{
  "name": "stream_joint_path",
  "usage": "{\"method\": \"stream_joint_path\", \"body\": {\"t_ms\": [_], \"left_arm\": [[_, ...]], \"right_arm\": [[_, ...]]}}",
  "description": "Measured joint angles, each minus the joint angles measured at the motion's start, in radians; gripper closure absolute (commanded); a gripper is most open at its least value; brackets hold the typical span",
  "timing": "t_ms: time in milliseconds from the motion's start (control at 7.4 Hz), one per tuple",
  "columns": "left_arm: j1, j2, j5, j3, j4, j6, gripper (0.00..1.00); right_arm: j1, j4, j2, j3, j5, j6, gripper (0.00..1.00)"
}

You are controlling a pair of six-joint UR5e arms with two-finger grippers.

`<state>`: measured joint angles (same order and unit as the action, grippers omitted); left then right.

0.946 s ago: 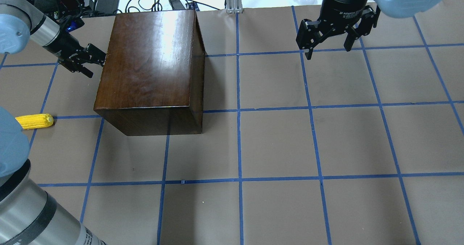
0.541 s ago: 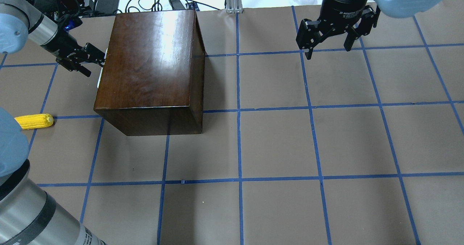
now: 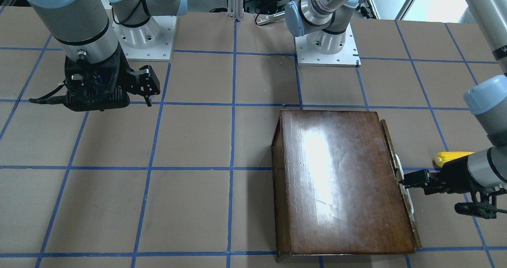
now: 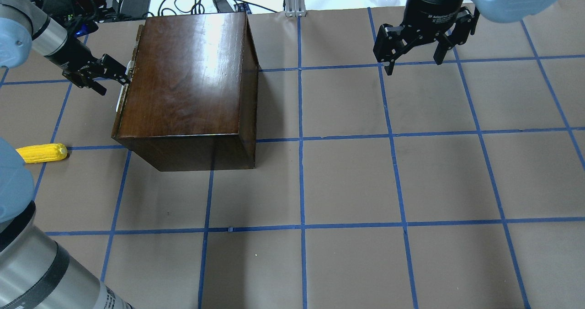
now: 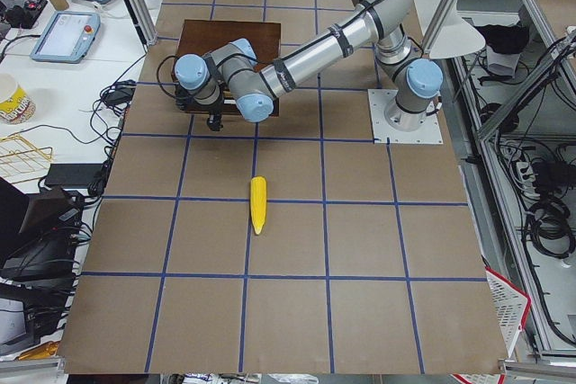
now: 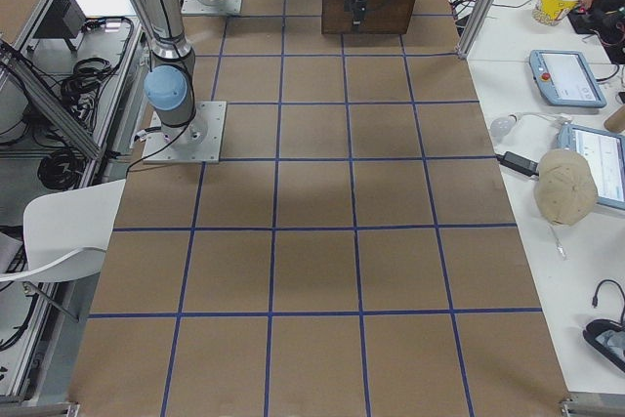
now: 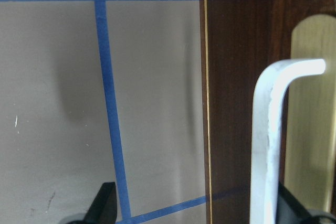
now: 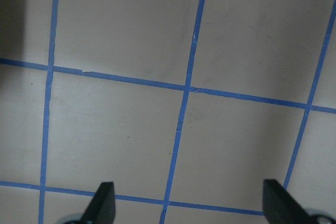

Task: Open drawer and put corn inside
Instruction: 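Pull the drawer outward from the cabinet with the left gripper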

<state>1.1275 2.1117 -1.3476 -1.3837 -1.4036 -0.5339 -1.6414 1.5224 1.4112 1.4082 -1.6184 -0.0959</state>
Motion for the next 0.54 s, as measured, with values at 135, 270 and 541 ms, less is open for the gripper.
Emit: {"method": "stream_joint_path", "body": {"t_ms": [135, 270, 541], "left_arm": [[0.0, 0.0, -0.012, 0.001, 0.005, 0.0, 0.0], [-0.005, 0.0, -0.017, 0.003, 0.006, -0.001, 0.0], [-0.035, 0.001, -0.018, 0.007, 0.007, -0.005, 0.0]], "right_arm": [[0.0, 0.0, 0.0, 0.0, 0.0, 0.0, 0.0], [0.0, 0.0, 0.0, 0.0, 0.0, 0.0, 0.0], [0.0, -0.001, 0.0, 0.0, 0.0, 0.0, 0.0]]}}
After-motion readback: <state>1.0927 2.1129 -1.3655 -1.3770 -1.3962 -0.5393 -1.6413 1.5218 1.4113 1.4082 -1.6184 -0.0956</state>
